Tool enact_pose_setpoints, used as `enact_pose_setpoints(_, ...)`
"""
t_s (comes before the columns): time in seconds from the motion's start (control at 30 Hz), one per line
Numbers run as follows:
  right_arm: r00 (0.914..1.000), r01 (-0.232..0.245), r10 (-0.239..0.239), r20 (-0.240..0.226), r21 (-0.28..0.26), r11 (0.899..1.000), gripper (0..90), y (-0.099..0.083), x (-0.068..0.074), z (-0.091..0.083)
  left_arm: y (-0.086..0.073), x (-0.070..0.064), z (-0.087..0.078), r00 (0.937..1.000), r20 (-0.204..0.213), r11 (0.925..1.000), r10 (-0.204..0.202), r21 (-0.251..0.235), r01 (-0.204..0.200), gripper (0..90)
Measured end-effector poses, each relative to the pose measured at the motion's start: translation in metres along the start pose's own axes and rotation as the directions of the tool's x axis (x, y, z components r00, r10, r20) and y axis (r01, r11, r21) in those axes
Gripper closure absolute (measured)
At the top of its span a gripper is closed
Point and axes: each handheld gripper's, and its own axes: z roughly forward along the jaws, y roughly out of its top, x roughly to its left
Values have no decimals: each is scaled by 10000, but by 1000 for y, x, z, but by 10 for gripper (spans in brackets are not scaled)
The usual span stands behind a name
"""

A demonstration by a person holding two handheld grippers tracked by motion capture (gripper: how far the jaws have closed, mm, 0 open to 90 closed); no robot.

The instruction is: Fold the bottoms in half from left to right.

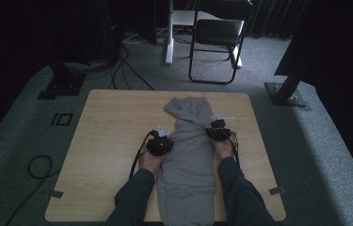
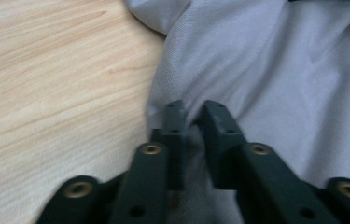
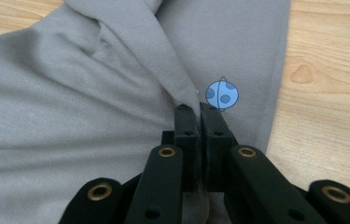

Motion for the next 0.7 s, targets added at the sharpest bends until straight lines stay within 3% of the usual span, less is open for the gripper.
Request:
enact_pose_setpoints(0.13, 9997, 38, -39, -237, -76, 10000, 871, -6, 6, -4, -10, -1, -11, 10000, 9, 10000, 36, 33, -36, 852)
enact_pose_setpoints(0.27, 9975, 401, -407, -573, -119, 9991, 868, -16, 18, -10, -28, -1, -29, 9998, 77, 9999, -163, 21, 163, 853)
enact_pose_setpoints(0.47, 9880, 801, -816, -1312, -167, 9966, 862, -34, 36, -23, -55, -7, -56, 9990, 283, 9993, -350, -103, 353, 852)
enact_pose_setpoints(0.57, 9805, 1308, -1310, -1464, -106, 9913, 857, -43, 45, -32, -66, -12, -66, 9976, 510, 9988, -478, -94, 484, 851)
enact_pose_setpoints(0.7, 9731, 1613, -1588, -1670, 14, 9869, 852, -53, 50, -42, -74, -19, -76, 9952, 851, 9988, -491, 36, 489, 848)
